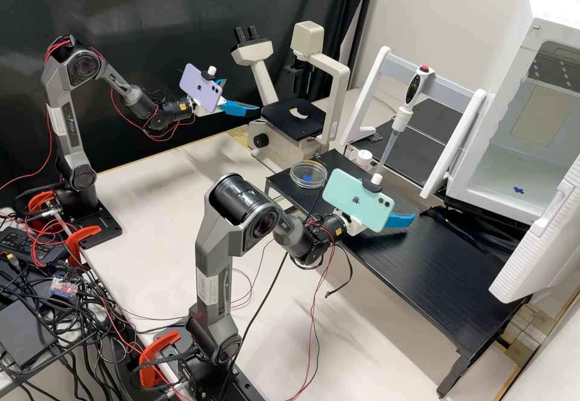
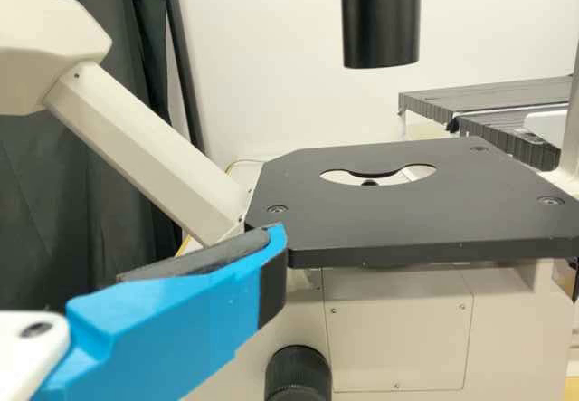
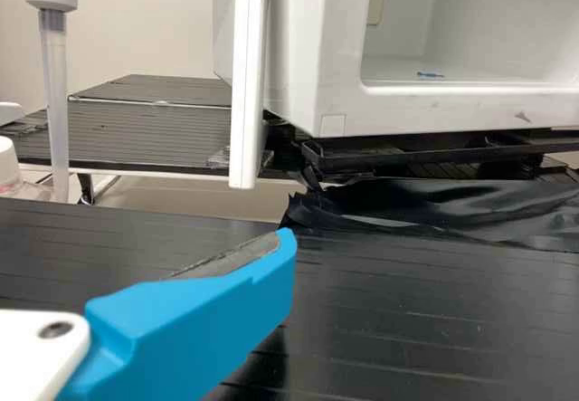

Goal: Move the petri dish to the incubator

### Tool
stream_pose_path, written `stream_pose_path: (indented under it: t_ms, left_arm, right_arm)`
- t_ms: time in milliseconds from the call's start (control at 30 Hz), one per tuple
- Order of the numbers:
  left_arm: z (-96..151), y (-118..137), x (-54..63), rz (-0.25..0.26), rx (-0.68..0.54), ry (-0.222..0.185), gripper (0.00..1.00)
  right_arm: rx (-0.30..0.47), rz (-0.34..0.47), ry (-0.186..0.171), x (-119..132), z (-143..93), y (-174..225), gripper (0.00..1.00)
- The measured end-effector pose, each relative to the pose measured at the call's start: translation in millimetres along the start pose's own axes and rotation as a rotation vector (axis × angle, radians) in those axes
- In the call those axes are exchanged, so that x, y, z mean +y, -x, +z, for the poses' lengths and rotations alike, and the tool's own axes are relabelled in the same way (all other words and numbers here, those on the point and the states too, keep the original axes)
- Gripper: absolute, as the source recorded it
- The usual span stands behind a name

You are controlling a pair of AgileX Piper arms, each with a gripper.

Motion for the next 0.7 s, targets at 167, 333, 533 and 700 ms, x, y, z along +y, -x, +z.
stream_pose_path:
  t_ms: [167,333,533,700]
  left_arm:
    - [0,0,0.0,0.0,0.0,0.0,1.0]
    - [0,0,0.0,0.0,0.0,0.0,1.0]
    - [0,0,0.0,0.0,0.0,0.0,1.0]
    - [0,0,0.0,0.0,0.0,0.0,1.0]
  right_arm:
    - [0.001,0.001,0.0,0,0,0,1.0]
    - [0.01,0.005,-0.009,2,-3,11,1.0]
    - [0.108,0.02,-0.026,3,-25,36,1.0]
    - [0.229,-0.023,-0.024,-13,-52,58,1.0]
